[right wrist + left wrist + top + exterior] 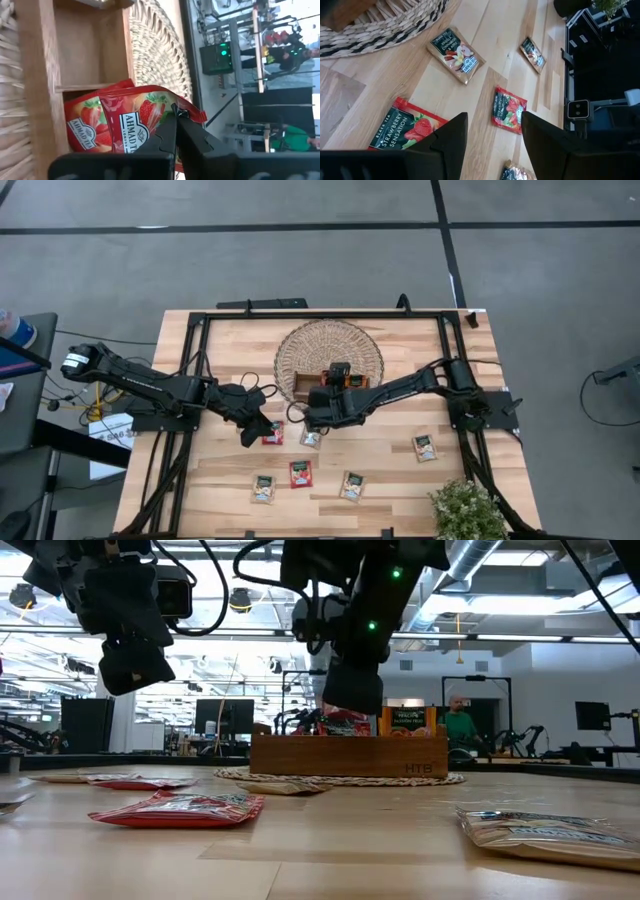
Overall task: Pick & Place Tea
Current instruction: Put the red tea bag into the middle section of the wooden organizer
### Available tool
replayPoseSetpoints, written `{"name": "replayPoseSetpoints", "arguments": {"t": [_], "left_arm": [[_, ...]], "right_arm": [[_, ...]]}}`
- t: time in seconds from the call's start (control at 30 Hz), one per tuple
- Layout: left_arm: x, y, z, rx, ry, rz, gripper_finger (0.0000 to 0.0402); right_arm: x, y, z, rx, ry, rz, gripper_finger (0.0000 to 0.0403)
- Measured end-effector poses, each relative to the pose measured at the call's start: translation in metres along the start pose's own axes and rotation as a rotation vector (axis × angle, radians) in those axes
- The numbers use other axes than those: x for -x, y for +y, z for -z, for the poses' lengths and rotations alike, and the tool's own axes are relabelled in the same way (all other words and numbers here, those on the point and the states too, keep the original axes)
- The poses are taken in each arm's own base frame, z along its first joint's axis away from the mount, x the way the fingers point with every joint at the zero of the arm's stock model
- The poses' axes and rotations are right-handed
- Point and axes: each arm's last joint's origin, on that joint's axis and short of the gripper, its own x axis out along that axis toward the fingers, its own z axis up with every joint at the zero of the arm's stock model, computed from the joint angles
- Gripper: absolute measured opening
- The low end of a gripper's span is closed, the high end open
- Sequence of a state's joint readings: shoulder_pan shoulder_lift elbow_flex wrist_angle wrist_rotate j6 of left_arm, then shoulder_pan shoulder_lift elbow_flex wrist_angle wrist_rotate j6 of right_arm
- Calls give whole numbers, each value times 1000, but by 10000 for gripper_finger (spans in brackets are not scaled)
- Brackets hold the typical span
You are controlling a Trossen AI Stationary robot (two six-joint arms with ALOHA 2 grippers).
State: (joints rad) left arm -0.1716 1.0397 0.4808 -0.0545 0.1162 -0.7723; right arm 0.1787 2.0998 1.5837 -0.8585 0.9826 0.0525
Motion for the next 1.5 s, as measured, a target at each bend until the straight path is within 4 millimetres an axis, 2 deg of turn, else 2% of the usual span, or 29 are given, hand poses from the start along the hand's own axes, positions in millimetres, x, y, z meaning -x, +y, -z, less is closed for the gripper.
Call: {"name": "replayPoseSetpoints", "arguments": {"t": [0.2,0.47,0.83,1.13,1.27,1.5], "left_arm": [[0,0,0,0,0,1,177],[0,0,0,-1,-2,2,177],[0,0,0,-1,-2,2,177],[0,0,0,-1,-2,3,177],[0,0,0,-1,-2,2,177],[0,0,0,-26,-2,2,177]], "right_arm": [[0,1,-1,-10,-3,-19,1],[-16,22,1,73,33,-6,1],[-18,21,2,16,47,-49,1],[-30,13,3,2,79,-55,2],[-32,12,4,-2,85,-63,16],[-33,11,4,-9,92,-119,69]]}}
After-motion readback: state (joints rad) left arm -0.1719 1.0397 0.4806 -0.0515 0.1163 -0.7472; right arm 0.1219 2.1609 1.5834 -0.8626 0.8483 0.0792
